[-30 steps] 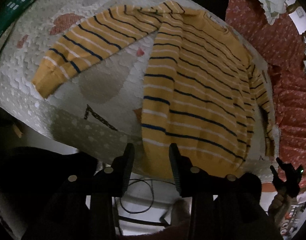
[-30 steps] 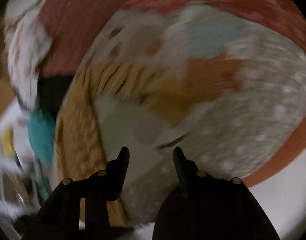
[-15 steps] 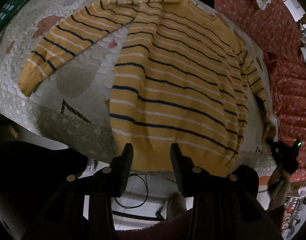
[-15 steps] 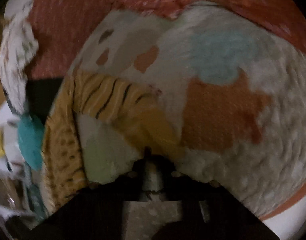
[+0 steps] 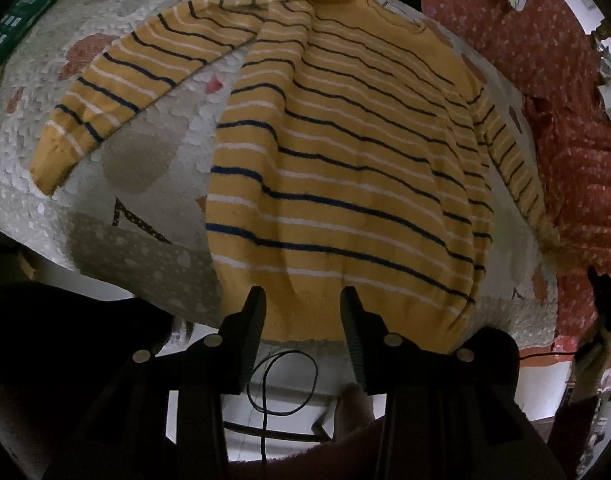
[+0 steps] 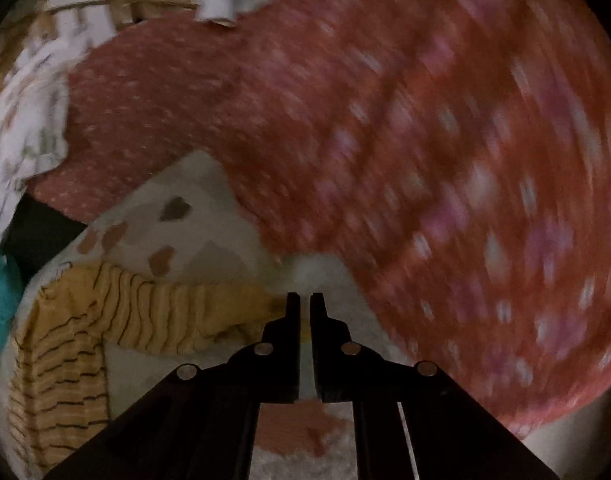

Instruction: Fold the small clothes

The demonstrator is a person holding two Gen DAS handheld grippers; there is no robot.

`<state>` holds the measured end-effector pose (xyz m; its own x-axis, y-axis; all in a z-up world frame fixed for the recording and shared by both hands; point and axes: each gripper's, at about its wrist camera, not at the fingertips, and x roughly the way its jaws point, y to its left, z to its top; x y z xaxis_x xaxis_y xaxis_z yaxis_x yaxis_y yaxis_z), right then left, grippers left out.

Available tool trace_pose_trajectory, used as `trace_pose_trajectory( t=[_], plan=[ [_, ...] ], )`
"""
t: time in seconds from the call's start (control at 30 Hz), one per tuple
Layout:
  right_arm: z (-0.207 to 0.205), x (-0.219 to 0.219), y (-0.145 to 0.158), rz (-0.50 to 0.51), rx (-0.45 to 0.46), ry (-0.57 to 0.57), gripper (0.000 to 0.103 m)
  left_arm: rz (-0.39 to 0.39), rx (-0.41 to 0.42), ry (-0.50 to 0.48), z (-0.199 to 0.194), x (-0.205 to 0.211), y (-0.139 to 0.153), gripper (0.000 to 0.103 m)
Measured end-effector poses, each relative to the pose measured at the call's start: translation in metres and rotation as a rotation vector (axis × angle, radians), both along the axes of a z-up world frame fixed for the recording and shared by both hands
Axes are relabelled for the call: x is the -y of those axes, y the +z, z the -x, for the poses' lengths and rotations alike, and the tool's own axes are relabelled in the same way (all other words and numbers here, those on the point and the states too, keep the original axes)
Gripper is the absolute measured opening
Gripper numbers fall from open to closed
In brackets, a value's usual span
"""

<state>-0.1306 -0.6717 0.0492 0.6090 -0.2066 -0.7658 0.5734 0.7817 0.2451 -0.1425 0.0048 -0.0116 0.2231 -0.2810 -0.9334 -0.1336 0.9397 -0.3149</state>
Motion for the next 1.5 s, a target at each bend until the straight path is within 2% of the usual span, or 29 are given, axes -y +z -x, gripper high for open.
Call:
trace_pose_trajectory(
  t=[0.03, 0.1, 0.17, 0.3, 0.4, 0.47, 0.53, 0.6, 0.67, 0.7, 0.77, 0.9, 0.97, 1.03, 1.1, 1.17, 1.27, 1.4, 1.47, 1.5],
  plan=[
    [0.009, 0.006, -0.009, -0.053, 0.009, -0.024, 0.027, 0.000, -0.003, 0.001, 0.000, 0.000, -0.001, 0.037],
    [0.024, 0.013, -0.020, -0.120, 0.032, -0.058, 0.040, 0.002, -0.010, 0.011, -0.002, -0.002, -0.003, 0.037],
    [0.038, 0.019, -0.030, -0.204, 0.067, -0.070, 0.043, 0.005, -0.017, 0.019, -0.003, -0.004, -0.005, 0.037],
    [0.043, 0.026, -0.065, -0.489, 0.167, -0.089, 0.052, 0.010, -0.037, 0.020, -0.006, -0.002, -0.011, 0.037],
    [0.023, 0.025, -0.093, -0.656, 0.206, -0.141, 0.059, 0.004, -0.049, 0.012, -0.007, 0.002, -0.015, 0.037],
    [0.004, 0.024, -0.106, -0.695, 0.206, -0.164, 0.060, -0.001, -0.057, 0.008, -0.009, 0.003, -0.017, 0.038],
    [-0.013, 0.025, -0.112, -0.685, 0.190, -0.193, 0.060, -0.004, -0.064, 0.011, -0.011, 0.003, -0.019, 0.038],
    [-0.026, 0.027, -0.113, -0.633, 0.169, -0.230, 0.060, -0.004, -0.070, 0.017, -0.014, 0.002, -0.021, 0.038],
    [-0.037, 0.029, -0.110, -0.549, 0.108, -0.249, 0.039, -0.004, -0.072, 0.021, -0.017, 0.001, -0.022, 0.038],
    [-0.044, 0.028, -0.106, -0.503, 0.061, -0.238, 0.008, -0.002, -0.071, 0.025, -0.020, -0.001, -0.023, 0.038],
    [-0.054, 0.022, -0.089, -0.418, 0.035, -0.209, 0.006, 0.008, -0.065, 0.027, -0.027, -0.005, -0.024, 0.039],
    [-0.090, -0.018, -0.025, -0.199, 0.049, -0.091, 0.006, 0.032, -0.024, 0.047, -0.056, -0.018, -0.022, 0.039],
    [-0.120, -0.061, 0.017, -0.089, 0.077, 0.031, 0.006, 0.042, 0.016, 0.057, -0.073, -0.025, -0.018, 0.039],
    [-0.145, -0.107, 0.044, -0.015, 0.096, 0.146, 0.006, 0.047, 0.060, 0.070, -0.090, -0.034, -0.015, 0.041],
    [-0.175, -0.169, 0.065, 0.045, 0.107, 0.289, 0.006, 0.060, 0.097, 0.099, -0.110, -0.049, -0.013, 0.043],
    [-0.204, -0.234, 0.072, 0.067, 0.105, 0.424, 0.006, 0.089, 0.123, 0.134, -0.132, -0.069, -0.015, 0.043],
    [-0.244, -0.342, 0.059, 0.060, 0.073, 0.621, 0.006, 0.091, 0.161, 0.194, -0.151, -0.098, -0.015, 0.043],
    [-0.275, -0.456, 0.022, 0.049, 0.004, 0.798, 0.006, 0.056, 0.226, 0.282, -0.157, -0.143, -0.017, 0.045],
    [-0.282, -0.503, -0.003, 0.053, -0.036, 0.869, 0.006, 0.063, 0.217, 0.321, -0.153, -0.163, -0.029, 0.046],
    [-0.282, -0.525, -0.014, 0.063, -0.057, 0.899, 0.006, 0.082, 0.185, 0.343, -0.153, -0.169, -0.035, 0.046]
  ],
)
